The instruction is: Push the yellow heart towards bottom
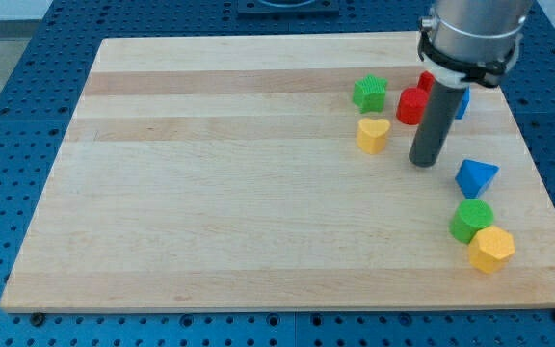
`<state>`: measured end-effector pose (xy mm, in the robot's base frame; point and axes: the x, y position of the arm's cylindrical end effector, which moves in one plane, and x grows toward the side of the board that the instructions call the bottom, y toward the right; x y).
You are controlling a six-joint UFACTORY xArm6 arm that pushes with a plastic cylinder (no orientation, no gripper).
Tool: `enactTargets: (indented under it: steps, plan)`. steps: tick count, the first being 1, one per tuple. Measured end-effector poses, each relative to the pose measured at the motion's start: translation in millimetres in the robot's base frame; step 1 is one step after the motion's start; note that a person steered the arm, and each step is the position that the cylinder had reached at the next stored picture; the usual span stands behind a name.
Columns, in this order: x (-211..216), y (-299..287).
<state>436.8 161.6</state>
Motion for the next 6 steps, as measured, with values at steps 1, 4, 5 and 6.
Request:
enactTargets:
  steps: [1,4,5,6]
  plan:
    - [-31.0,0.0]
    - [-31.3,-70.3]
    - [6.7,-69.7]
    - [6.1,-69.6]
